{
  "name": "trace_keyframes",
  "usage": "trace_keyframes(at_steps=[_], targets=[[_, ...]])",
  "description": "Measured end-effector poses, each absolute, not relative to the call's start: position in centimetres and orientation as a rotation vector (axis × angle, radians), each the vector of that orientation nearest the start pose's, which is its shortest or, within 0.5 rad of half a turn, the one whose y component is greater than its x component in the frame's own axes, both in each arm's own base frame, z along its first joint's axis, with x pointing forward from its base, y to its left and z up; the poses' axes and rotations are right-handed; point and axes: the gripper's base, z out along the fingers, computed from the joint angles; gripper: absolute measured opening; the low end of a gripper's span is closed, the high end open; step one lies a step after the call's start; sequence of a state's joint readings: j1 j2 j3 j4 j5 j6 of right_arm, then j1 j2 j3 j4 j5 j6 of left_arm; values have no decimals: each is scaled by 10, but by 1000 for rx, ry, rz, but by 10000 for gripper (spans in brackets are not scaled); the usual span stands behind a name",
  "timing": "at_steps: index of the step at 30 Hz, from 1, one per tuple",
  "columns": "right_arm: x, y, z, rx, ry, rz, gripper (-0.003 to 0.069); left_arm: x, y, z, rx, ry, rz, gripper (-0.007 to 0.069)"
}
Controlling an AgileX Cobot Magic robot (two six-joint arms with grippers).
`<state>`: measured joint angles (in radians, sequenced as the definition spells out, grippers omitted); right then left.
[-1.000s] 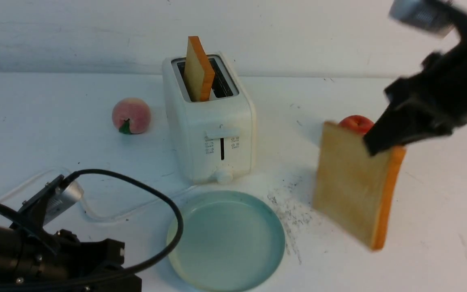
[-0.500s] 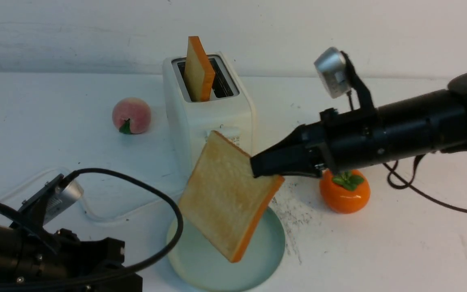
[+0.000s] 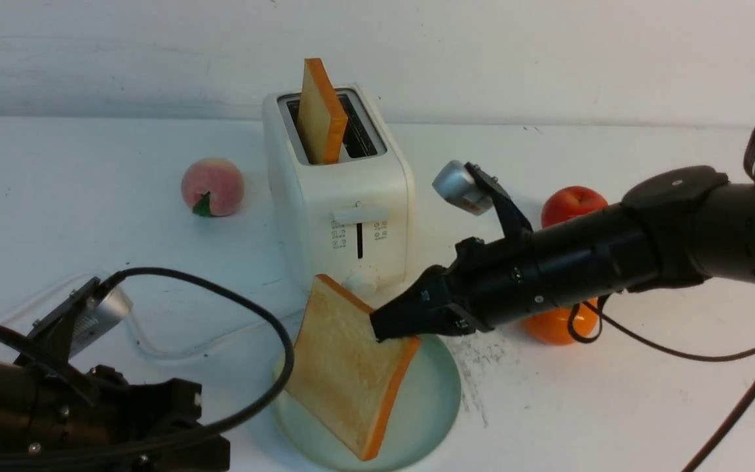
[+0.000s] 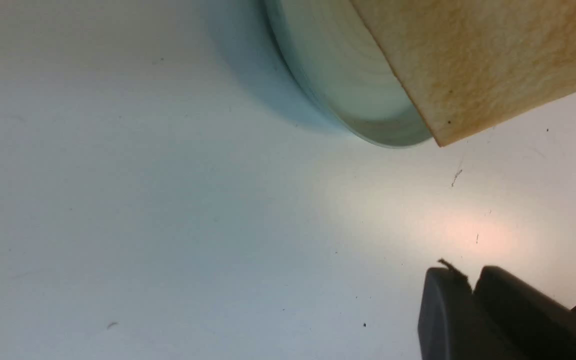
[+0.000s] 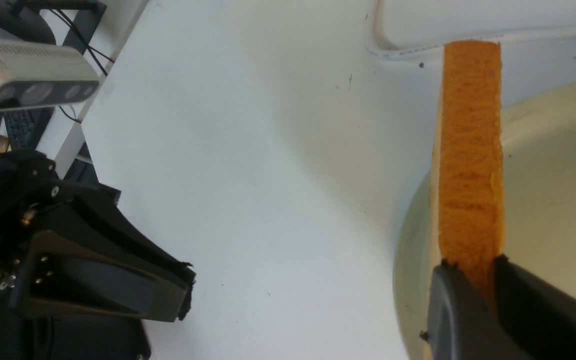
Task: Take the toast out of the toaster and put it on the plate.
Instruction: Use the right arm to put a slice of bread into the plate
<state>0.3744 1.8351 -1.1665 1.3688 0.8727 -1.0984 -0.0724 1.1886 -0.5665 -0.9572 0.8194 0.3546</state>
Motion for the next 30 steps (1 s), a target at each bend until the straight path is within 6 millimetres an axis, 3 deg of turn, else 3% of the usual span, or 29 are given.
trace_keyframes(at_steps=[7, 11, 14, 23, 27, 30], targets=[[328, 202, 203, -646, 2336, 1271, 79, 187, -68, 226, -240, 2649, -1010, 74], [331, 201, 197, -622, 2350, 1235, 121, 187, -68, 226, -240, 2649, -1009, 76], [334, 199, 195, -611, 2357, 1172, 192, 187, -68, 226, -242, 2647, -1007, 81], [338, 194, 186, -659, 2384, 1029, 497, 189, -67, 226, -249, 2637, -994, 92], [339, 189, 185, -689, 2392, 1010, 570, 189, -67, 226, -249, 2637, -994, 91], [341, 181, 188, -692, 2389, 1012, 580, 189, -67, 226, -249, 2637, -994, 92]])
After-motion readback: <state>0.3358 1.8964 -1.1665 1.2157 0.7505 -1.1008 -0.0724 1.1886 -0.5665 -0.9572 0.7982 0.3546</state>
